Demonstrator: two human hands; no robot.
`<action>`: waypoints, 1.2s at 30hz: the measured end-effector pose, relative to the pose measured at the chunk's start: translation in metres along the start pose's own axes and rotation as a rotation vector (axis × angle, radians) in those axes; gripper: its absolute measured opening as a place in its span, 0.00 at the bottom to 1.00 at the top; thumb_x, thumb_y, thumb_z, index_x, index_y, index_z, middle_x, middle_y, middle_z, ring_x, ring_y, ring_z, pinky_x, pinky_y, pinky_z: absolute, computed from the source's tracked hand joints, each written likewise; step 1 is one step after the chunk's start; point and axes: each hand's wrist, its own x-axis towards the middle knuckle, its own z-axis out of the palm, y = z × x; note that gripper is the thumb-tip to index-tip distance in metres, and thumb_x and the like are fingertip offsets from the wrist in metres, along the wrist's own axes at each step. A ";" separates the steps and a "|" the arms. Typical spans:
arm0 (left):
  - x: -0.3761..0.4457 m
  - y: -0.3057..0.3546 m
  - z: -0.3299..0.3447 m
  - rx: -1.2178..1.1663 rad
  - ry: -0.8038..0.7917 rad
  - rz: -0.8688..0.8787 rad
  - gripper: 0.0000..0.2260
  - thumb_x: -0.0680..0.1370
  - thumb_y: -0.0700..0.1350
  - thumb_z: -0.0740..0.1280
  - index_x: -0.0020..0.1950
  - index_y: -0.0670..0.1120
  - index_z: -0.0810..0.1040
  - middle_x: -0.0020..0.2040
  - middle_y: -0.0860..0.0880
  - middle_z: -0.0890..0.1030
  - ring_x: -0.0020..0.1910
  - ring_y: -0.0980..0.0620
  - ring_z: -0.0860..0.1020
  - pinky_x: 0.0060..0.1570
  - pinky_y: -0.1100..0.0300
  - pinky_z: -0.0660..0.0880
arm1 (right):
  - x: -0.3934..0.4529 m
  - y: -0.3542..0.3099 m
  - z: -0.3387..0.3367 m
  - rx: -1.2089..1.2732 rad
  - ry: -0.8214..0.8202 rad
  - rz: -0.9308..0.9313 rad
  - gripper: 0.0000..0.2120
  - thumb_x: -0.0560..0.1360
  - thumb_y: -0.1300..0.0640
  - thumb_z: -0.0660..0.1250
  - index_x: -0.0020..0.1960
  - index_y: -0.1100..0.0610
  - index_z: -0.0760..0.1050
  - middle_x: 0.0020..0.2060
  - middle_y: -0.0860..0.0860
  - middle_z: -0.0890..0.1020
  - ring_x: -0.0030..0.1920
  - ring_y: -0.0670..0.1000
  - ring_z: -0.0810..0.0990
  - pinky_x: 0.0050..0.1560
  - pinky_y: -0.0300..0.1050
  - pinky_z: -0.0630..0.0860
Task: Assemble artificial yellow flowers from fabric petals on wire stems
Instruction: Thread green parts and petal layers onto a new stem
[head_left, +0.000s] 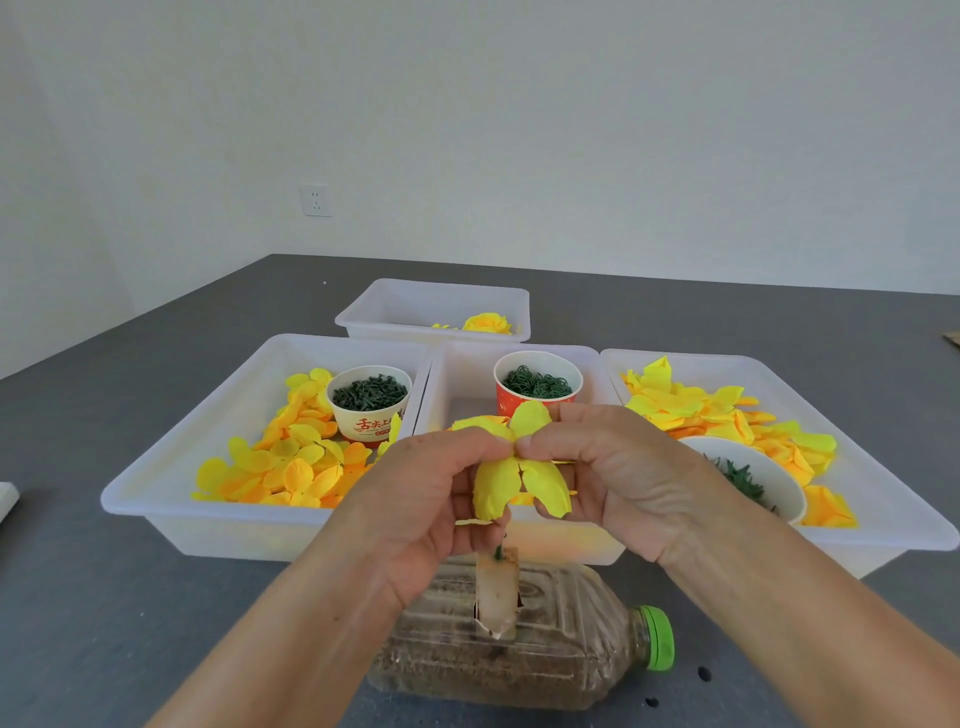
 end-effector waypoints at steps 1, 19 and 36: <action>0.000 0.000 0.000 0.008 0.012 0.029 0.05 0.73 0.38 0.66 0.37 0.43 0.78 0.28 0.45 0.77 0.22 0.51 0.73 0.22 0.64 0.72 | 0.000 -0.001 0.000 -0.026 0.001 -0.026 0.07 0.71 0.67 0.66 0.47 0.57 0.76 0.32 0.51 0.80 0.28 0.47 0.78 0.27 0.37 0.73; -0.001 -0.015 -0.009 0.055 -0.033 -0.038 0.04 0.68 0.41 0.70 0.41 0.43 0.81 0.32 0.44 0.80 0.25 0.52 0.76 0.23 0.63 0.73 | 0.004 0.018 -0.002 0.121 -0.076 0.138 0.11 0.72 0.70 0.64 0.40 0.57 0.80 0.35 0.54 0.83 0.31 0.50 0.81 0.29 0.41 0.79; 0.000 -0.025 -0.018 0.218 0.064 0.086 0.06 0.71 0.35 0.70 0.47 0.40 0.78 0.34 0.46 0.83 0.28 0.53 0.80 0.27 0.61 0.76 | 0.004 0.036 -0.004 -0.024 0.022 0.084 0.06 0.70 0.68 0.69 0.46 0.61 0.79 0.33 0.54 0.83 0.29 0.48 0.81 0.28 0.39 0.76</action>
